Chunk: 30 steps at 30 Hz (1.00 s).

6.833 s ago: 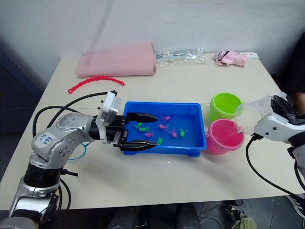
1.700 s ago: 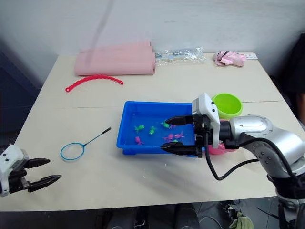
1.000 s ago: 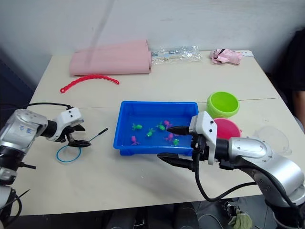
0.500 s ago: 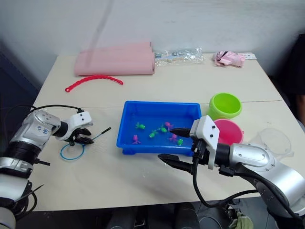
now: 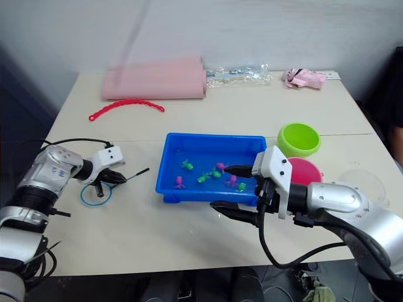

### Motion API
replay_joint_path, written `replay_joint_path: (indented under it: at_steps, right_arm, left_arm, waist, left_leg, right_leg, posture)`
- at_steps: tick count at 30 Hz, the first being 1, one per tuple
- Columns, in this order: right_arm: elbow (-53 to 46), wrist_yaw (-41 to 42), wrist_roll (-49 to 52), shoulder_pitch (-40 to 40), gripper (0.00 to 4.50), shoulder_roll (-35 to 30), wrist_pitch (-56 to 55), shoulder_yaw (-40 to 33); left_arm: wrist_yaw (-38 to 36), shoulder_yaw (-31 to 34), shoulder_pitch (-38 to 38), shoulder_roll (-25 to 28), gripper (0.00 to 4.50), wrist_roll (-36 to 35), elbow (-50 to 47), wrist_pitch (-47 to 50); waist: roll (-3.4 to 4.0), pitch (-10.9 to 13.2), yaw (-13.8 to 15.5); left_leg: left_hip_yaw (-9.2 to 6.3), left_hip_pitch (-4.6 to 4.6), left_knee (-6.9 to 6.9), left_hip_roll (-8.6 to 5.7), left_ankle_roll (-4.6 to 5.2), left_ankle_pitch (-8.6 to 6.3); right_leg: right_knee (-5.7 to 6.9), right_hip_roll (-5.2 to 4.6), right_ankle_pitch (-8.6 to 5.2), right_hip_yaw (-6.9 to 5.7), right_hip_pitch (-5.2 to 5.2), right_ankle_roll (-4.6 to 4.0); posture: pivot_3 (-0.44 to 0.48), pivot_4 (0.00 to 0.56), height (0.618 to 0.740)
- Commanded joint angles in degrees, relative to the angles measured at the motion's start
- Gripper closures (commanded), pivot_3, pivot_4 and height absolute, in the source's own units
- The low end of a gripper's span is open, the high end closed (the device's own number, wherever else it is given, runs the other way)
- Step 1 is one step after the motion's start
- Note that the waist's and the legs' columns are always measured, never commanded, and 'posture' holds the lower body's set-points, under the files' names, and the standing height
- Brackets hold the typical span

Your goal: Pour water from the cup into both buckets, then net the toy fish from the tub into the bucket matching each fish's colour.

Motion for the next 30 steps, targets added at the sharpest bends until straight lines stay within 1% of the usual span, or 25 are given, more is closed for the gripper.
replay_joint_path:
  at_steps: [1, 3, 6, 9, 11, 13, 18, 20, 23, 25, 27, 30]
  right_arm:
    - [0.8, 3.2, 2.2, -2.8, 0.0, -2.4, 0.5, -2.3]
    - [1.6, 4.8, 2.3, -4.2, 0.0, -3.6, 0.6, -2.3]
    - [2.7, 6.8, 1.0, -6.3, 0.0, -4.9, -0.1, -1.8]
    - [6.1, 9.2, -1.1, -12.1, 0.0, -6.2, -0.3, 0.0]
    - [8.5, 10.0, -3.3, -16.0, 0.0, -5.3, -1.2, 2.2]
    - [10.8, 10.4, -4.1, -20.0, 0.0, -3.3, -0.5, 4.8]
    - [12.1, 13.5, -6.7, -25.1, 0.0, -0.5, 0.6, 12.0]
    - [13.2, 13.1, -9.2, -27.4, 0.0, 1.6, 0.7, 15.2]
    - [14.6, 11.2, -11.4, -29.2, 0.0, 4.3, 2.5, 17.8]
    - [14.6, 9.4, -12.6, -29.3, 0.57, 5.3, 4.1, 18.3]
    - [13.8, 8.6, -14.3, -29.0, 1.28, 5.4, 4.8, 19.6]
    - [12.8, 8.6, -15.7, -28.5, 1.28, 5.5, 5.2, 20.7]
  left_arm:
    - [-5.2, 5.7, -1.8, 3.9, 4.47, -4.8, -5.0, 0.6]
    - [-8.1, 7.3, -1.2, 5.2, 4.47, -7.2, -9.7, 2.1]
    - [-12.4, 8.6, 0.3, 7.5, 4.47, -10.1, -17.7, 4.7]
    - [-18.7, 9.8, 1.6, 9.7, 4.47, -16.3, -31.5, 6.7]
    - [-19.8, 9.1, 1.8, 7.8, 4.47, -19.7, -38.0, 9.7]
    - [-18.0, 6.8, 0.9, 3.6, 4.47, -21.1, -41.9, 12.1]
    - [-16.5, 2.1, -2.6, -2.7, 4.47, -20.3, -44.2, 13.5]
    - [-17.0, -0.1, -4.2, -4.2, 4.47, -19.7, -44.2, 12.9]
    - [-16.6, -2.0, -6.3, -6.2, 4.47, -19.0, -43.1, 11.9]
    - [-16.1, -2.7, -7.5, -7.5, 4.5, -18.5, -42.0, 11.3]
    - [-16.2, -2.9, -8.2, -8.0, 4.5, -18.4, -41.2, 10.6]
    - [-16.7, -2.8, -8.6, -8.4, 4.5, -18.7, -40.9, 10.5]
  waist:
    - [-0.01, 0.0, -0.5]
    - [-0.01, 0.0, -0.5]
    - [-0.02, 0.0, -0.4]
    - [-0.04, 0.0, -0.6]
    - [-0.03, 0.0, -0.6]
    - [0.0, 0.0, -0.4]
    - [-0.01, 0.0, -0.5]
    - [-0.01, 0.0, -0.7]
    - [-0.01, 0.0, -0.6]
    - [-0.01, 0.0, -0.5]
    - [-0.01, 0.0, -0.4]
    - [-0.01, 0.0, -0.5]
  left_leg:
    - [-0.01, -0.08, 0.02, 0.07, -0.01, -0.01]
    - [-0.05, -0.35, 0.08, 0.09, -0.02, -0.02]
    - [-0.04, -0.45, 0.1, 0.05, 0.0, -0.03]
    - [-0.01, -0.46, 0.12, 0.04, 0.01, -0.03]
    - [0.0, -0.45, 0.17, 0.05, 0.02, -0.03]
    - [-0.02, -0.4, 0.19, 0.06, 0.01, -0.02]
    - [-0.03, -0.45, 0.21, 0.06, 0.03, 0.02]
    - [0.0, -0.47, 0.19, 0.07, 0.02, 0.02]
    - [0.02, -0.47, 0.19, 0.1, 0.01, 0.02]
    - [0.02, -0.47, 0.2, 0.1, 0.01, 0.02]
    - [0.01, -0.48, 0.22, 0.08, 0.01, 0.02]
    - [0.0, -0.48, 0.23, 0.08, 0.01, 0.02]
  right_leg:
    - [-0.05, 0.09, 0.03, -0.08, -0.01, -0.02]
    - [-0.07, 0.13, 0.03, -0.14, -0.2, -0.02]
    - [-0.12, 0.16, 0.04, -0.17, -0.23, 0.02]
    - [-0.14, 0.17, 0.08, -0.12, -0.23, 0.08]
    - [-0.12, 0.18, 0.1, -0.04, -0.23, 0.12]
    - [-0.1, 0.18, 0.1, -0.03, -0.19, 0.12]
    - [-0.08, 0.25, 0.1, -0.06, -0.2, 0.12]
    - [-0.1, 0.28, 0.1, -0.05, -0.24, 0.12]
    - [-0.1, 0.32, 0.1, -0.05, -0.25, 0.12]
    - [-0.09, 0.32, 0.1, -0.05, -0.25, 0.12]
    - [-0.09, 0.29, 0.1, -0.05, -0.24, 0.12]
    - [-0.08, 0.29, 0.1, -0.05, -0.24, 0.12]
  posture:
    - [0.0, 0.15, 0.738]
    - [0.0, 0.15, 0.738]
    - [0.0, 0.15, 0.738]
    - [0.0, 0.15, 0.738]
    - [0.0, 0.15, 0.738]
    - [0.0, 0.15, 0.738]
    - [0.0, 0.15, 0.738]
    - [0.0, 0.15, 0.738]
    - [0.0, 0.15, 0.738]
    - [0.0, 0.15, 0.738]
    - [0.0, 0.15, 0.738]
    - [0.0, 0.15, 0.738]
